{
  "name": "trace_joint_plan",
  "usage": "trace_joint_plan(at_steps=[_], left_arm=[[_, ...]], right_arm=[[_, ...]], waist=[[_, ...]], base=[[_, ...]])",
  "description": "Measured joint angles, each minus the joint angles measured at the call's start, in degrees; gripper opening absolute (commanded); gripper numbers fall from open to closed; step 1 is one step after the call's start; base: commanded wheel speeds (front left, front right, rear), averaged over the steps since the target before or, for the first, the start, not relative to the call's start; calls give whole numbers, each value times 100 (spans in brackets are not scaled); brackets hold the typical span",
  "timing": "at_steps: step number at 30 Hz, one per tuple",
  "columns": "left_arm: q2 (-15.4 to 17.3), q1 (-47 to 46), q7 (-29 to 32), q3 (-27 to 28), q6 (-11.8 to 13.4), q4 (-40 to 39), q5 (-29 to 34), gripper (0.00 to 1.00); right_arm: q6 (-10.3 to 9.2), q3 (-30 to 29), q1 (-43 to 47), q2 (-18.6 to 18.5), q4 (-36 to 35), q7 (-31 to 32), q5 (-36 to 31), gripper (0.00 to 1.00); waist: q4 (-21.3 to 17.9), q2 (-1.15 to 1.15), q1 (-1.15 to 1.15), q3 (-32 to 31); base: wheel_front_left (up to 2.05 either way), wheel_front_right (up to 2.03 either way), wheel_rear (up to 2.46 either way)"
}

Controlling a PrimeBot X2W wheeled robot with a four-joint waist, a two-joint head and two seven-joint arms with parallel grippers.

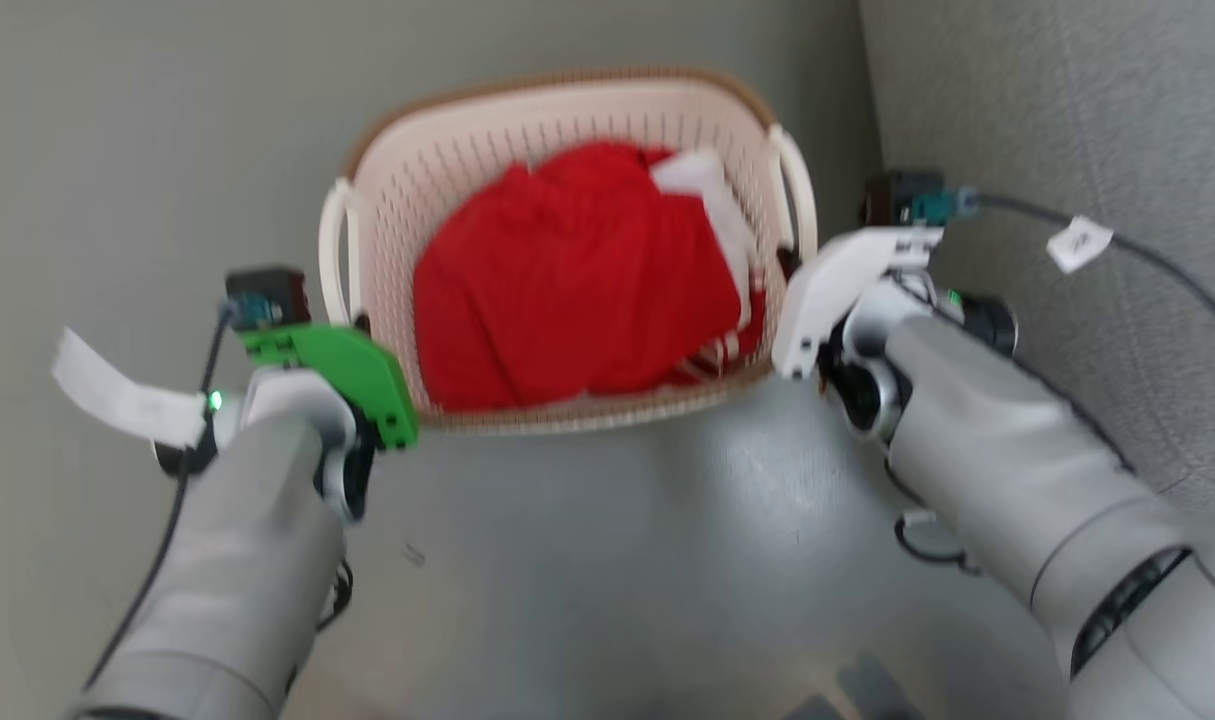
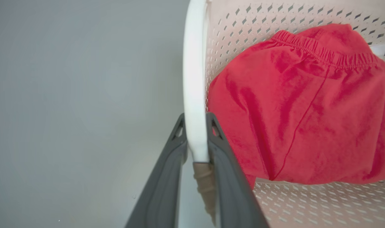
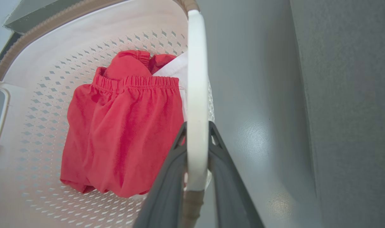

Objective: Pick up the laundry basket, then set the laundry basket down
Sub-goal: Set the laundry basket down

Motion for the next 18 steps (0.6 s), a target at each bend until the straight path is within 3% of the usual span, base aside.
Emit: trace_joint_plan(at_steps=[18], left_arm=[[123, -1299, -203, 147, 2, -94, 166, 0]], right_arm=[[0, -153, -1394, 2, 178, -342, -207, 0]], waist=[[48, 0, 0, 1347]], base=[[0, 0, 0]])
